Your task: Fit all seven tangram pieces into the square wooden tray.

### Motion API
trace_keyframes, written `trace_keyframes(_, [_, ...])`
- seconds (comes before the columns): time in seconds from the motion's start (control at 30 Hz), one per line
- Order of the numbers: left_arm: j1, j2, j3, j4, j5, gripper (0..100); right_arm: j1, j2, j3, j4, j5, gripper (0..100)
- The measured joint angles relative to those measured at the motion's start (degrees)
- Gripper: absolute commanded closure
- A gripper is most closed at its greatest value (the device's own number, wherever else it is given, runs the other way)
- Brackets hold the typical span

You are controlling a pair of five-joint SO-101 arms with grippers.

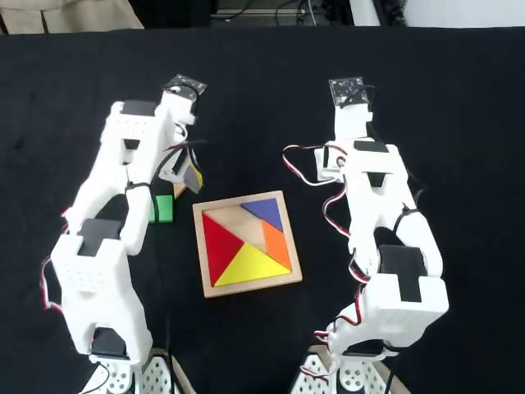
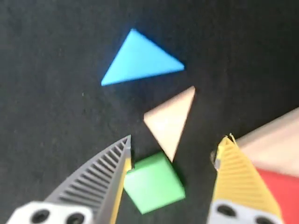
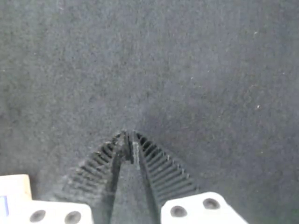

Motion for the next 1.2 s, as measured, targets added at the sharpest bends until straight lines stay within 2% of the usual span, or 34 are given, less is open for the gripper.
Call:
trace_keyframes(0.2, [0.1, 1.5, 0.2, -5.8, 0.2, 71, 0.0, 0.0, 0.0, 0.0, 0.0, 98.7])
trace_keyframes(0.53, [0.4, 2.0, 1.5, -6.7, -2.2, 71, 0.0, 0.0, 0.0, 0.0, 0.0, 98.7])
trace_keyframes(0.73, [0.4, 5.0, 1.7, -10.1, -3.0, 71, 0.0, 0.0, 0.0, 0.0, 0.0, 98.7])
trace_keyframes(1.2, [0.4, 5.8, 1.0, -10.2, -5.2, 71, 0.0, 0.0, 0.0, 0.0, 0.0, 98.7])
